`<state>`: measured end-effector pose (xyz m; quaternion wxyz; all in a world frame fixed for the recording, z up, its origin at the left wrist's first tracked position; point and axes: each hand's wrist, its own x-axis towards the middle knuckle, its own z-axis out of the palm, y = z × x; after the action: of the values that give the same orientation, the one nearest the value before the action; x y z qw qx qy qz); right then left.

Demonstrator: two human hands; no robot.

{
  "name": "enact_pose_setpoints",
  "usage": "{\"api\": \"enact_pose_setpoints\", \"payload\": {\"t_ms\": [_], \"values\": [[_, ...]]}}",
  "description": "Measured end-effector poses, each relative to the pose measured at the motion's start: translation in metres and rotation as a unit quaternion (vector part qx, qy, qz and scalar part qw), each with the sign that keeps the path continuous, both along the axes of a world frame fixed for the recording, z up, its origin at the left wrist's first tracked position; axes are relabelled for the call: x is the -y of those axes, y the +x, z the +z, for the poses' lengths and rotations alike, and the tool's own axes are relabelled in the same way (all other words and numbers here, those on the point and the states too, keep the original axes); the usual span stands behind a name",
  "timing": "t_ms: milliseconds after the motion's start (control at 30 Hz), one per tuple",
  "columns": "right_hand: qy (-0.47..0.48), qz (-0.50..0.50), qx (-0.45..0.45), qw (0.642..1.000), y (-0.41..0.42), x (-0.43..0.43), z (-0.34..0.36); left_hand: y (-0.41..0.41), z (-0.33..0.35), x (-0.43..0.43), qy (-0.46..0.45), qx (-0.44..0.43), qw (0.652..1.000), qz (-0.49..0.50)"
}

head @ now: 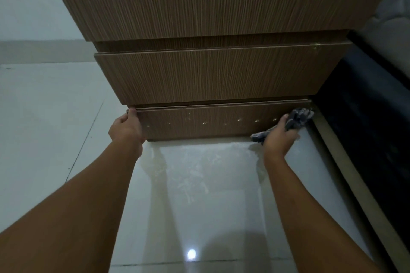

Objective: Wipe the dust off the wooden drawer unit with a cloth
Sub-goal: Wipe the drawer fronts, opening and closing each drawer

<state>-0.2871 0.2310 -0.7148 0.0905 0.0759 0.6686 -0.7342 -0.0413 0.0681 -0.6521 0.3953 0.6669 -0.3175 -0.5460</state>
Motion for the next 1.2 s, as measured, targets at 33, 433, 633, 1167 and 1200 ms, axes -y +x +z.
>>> {"api": "enact_pose_setpoints", "payload": {"t_ms": [33, 433, 633, 1167, 1200], "values": [[0.004, 0.003, -0.010, 1.000, 0.002, 0.003, -0.002, 0.000, 0.000, 0.000, -0.002, 0.001, 1.000, 0.001], [0.043, 0.066, -0.072, 0.994, 0.071, 0.050, -0.021, 0.009, 0.007, 0.005, 0.025, 0.000, 0.999, -0.048], [0.038, 0.117, -0.095, 0.988, 0.123, 0.072, -0.018, 0.019, 0.012, 0.014, 0.054, 0.010, 0.994, -0.098], [0.067, 0.395, -0.246, 0.883, 0.263, 0.113, 0.004, 0.040, 0.024, 0.038, 0.047, 0.096, 0.956, -0.273], [0.067, 0.417, -0.251, 0.871, 0.267, 0.113, 0.004, 0.040, 0.023, 0.040, 0.040, 0.101, 0.953, -0.282]]}}
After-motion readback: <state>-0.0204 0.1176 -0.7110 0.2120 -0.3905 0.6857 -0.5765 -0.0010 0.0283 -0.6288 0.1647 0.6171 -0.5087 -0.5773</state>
